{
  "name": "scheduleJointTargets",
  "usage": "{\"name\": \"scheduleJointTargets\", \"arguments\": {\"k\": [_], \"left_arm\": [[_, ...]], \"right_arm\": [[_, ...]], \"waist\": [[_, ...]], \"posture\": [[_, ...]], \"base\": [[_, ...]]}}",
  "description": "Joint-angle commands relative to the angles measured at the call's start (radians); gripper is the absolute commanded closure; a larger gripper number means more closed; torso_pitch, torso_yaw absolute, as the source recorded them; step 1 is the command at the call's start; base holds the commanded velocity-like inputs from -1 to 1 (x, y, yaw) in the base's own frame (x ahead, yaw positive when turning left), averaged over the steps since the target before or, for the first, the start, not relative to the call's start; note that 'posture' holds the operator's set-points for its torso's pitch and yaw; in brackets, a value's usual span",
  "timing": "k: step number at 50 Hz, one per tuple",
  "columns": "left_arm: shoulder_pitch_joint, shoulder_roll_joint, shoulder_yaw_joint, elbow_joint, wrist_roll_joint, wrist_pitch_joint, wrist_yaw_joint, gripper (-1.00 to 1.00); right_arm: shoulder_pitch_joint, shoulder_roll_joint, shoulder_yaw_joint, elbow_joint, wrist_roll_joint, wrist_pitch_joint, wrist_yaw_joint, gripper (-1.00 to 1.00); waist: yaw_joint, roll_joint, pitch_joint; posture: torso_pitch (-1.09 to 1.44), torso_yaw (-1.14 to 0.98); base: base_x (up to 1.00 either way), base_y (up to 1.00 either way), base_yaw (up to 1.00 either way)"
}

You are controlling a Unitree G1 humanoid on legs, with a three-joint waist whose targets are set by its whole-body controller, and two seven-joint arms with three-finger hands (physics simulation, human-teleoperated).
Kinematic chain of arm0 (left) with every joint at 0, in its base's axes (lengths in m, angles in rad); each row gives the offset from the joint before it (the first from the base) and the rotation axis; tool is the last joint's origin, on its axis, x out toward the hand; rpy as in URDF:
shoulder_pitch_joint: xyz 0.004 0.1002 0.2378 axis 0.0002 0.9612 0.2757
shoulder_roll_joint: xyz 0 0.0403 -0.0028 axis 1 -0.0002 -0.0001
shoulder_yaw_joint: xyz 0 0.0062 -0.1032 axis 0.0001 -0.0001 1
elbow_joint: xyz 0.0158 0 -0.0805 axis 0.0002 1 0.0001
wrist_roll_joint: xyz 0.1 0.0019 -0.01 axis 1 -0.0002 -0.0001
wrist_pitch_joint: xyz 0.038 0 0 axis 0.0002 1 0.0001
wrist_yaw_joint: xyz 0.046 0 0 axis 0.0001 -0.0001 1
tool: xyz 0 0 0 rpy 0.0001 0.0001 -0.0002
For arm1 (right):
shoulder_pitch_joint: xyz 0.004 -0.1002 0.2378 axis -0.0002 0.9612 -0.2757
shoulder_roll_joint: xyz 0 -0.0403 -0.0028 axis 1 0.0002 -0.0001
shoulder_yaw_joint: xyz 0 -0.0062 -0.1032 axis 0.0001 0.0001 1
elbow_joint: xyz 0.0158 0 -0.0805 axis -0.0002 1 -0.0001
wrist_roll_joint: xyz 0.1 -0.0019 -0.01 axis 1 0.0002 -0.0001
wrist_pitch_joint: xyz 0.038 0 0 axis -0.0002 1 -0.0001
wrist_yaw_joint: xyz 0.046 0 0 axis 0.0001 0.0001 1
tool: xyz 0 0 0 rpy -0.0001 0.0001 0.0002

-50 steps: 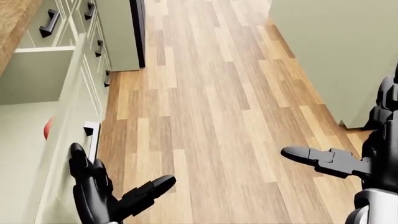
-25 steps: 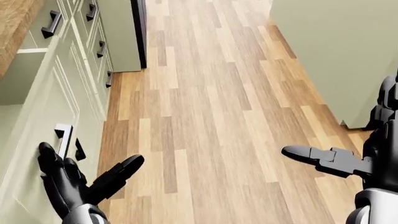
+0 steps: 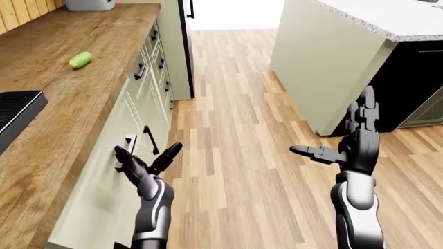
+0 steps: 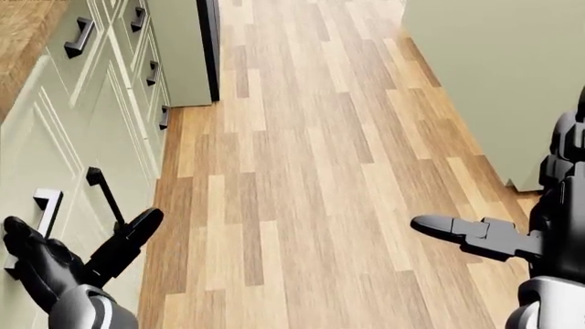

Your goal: Close the right drawer.

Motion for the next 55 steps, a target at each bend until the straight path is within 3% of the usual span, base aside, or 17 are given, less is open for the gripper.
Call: {"name": "scheduleJointTargets", "arguments": {"k": [1, 23, 43, 55], "left_arm": [[-0.032, 0.028, 0.031, -0.055, 0.025, -0.054, 0.018, -1.0], [-0.082, 0.141, 0.135, -0.075, -0.086, -0.021, 0.081, -1.0], [-0.096, 0.188, 0.167, -0.044, -0.117, -0.031, 0.098, -1.0], [-0.091, 0.184, 0.16, -0.056, -0.114, -0.022, 0.097, -1.0]], "right_arm": [[-0.019, -0.009, -0.005, -0.041, -0.003, -0.028, -0.002, -1.0], [-0.022, -0.006, 0.002, -0.023, -0.009, -0.037, -0.001, -1.0], [-0.022, -0.007, 0.001, -0.025, -0.01, -0.035, -0.001, -1.0], [-0.021, -0.007, 0.001, -0.032, -0.01, -0.031, -0.001, -1.0]], "waist": [[0.005, 0.002, -0.022], [0.003, 0.007, -0.015], [-0.001, 0.012, -0.008], [-0.002, 0.013, -0.01]], "posture": [[0.0, 0.0], [0.0, 0.0], [0.0, 0.0], [0.0, 0.0]], "base": [[0.0, 0.0, 0.0], [0.0, 0.0, 0.0], [0.0, 0.0, 0.0], [0.0, 0.0, 0.0]]}}
